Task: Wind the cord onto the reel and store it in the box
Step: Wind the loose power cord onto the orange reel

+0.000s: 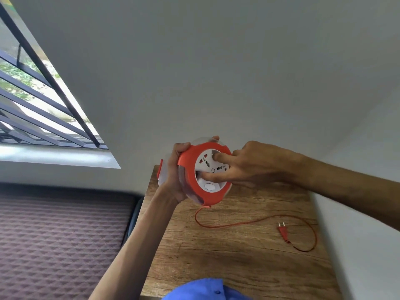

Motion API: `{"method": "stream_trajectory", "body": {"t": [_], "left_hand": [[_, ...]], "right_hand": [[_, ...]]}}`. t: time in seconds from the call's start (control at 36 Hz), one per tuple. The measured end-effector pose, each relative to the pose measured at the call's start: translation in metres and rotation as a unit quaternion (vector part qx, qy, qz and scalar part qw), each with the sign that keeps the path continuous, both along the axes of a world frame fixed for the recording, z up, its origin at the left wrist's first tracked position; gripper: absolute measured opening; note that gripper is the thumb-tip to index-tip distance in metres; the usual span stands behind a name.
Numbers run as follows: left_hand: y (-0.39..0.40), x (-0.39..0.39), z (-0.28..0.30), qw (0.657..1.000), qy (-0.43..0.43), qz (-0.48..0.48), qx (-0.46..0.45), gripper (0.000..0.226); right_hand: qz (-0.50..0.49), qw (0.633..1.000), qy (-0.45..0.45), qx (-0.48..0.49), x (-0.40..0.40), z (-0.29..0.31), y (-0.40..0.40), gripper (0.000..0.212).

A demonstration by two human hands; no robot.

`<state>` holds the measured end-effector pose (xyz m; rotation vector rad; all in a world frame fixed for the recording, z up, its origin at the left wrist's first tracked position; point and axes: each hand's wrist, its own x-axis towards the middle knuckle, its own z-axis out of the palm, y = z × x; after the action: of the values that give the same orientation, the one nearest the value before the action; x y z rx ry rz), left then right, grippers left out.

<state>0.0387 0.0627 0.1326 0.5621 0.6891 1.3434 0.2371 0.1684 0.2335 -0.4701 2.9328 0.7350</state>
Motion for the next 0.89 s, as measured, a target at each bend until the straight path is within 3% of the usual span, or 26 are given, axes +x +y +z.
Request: {"method": "stream_trajectory", "body": {"t": [0.08,0.25,0.28,0.33,0.36,0.39,0.42,0.47,0.5,0.53,0.58,0.61,0.69,0.75,0.81,0.89], "left_hand": [[-0.002,0.002,0.002,1.000,-0.004,-0.011,0.004,0.095],[-0.003,0.008,0.007,0.999,-0.033,0.013,-0.005,0.086],[-0.003,0.009,0.008,0.999,-0.034,0.011,-0.002,0.086],[-0.002,0.012,0.012,0.999,-0.034,0.015,0.007,0.084],[-0.001,0.014,0.014,0.999,-0.033,0.029,0.011,0.082],[0.001,0.015,0.016,0.998,-0.033,0.051,0.017,0.080],[0.003,0.017,0.018,0.996,-0.034,0.078,0.022,0.078],[0.009,0.016,0.021,0.990,-0.024,0.136,0.031,0.076],[0.011,0.014,0.022,0.987,-0.009,0.159,0.036,0.075],[0.013,0.013,0.023,0.984,0.010,0.172,0.041,0.075],[0.016,0.010,0.024,0.983,0.041,0.171,0.047,0.078],[0.017,0.009,0.024,0.984,0.046,0.166,0.045,0.081],[0.016,0.003,0.021,0.989,0.031,0.136,0.038,0.091],[0.016,-0.001,0.018,0.994,0.015,0.103,0.038,0.092],[0.015,-0.004,0.016,0.996,0.001,0.078,0.045,0.092],[0.014,-0.004,0.013,0.998,-0.026,0.052,0.037,0.092]], "right_hand": [[0.024,0.999,-0.007,0.022,-0.002,-0.002,0.001,0.074],[0.032,0.999,0.023,0.035,-0.009,-0.015,0.003,0.065],[0.021,0.999,0.045,0.023,-0.010,-0.018,0.001,0.062],[-0.036,0.979,0.184,-0.076,-0.013,-0.026,-0.006,0.070],[-0.115,0.946,0.268,-0.144,-0.017,-0.030,-0.013,0.072],[-0.234,0.884,0.332,-0.231,-0.021,-0.033,-0.020,0.070],[-0.363,0.786,0.358,-0.351,-0.027,-0.036,-0.025,0.068],[-0.523,0.535,0.312,-0.586,-0.035,-0.039,-0.025,0.068],[-0.557,0.454,0.273,-0.639,-0.037,-0.039,-0.021,0.065],[-0.568,0.430,0.239,-0.660,-0.037,-0.037,-0.018,0.063],[-0.554,0.476,0.209,-0.650,-0.031,-0.031,-0.016,0.059],[-0.538,0.530,0.217,-0.619,-0.029,-0.028,-0.015,0.056],[-0.420,0.770,0.282,-0.390,-0.019,-0.021,-0.010,0.033],[-0.274,0.883,0.270,-0.267,-0.012,-0.014,-0.007,0.042],[-0.156,0.949,0.200,-0.187,-0.007,-0.013,-0.003,0.052],[-0.089,0.971,0.181,-0.131,-0.008,-0.011,0.000,0.050]]}}
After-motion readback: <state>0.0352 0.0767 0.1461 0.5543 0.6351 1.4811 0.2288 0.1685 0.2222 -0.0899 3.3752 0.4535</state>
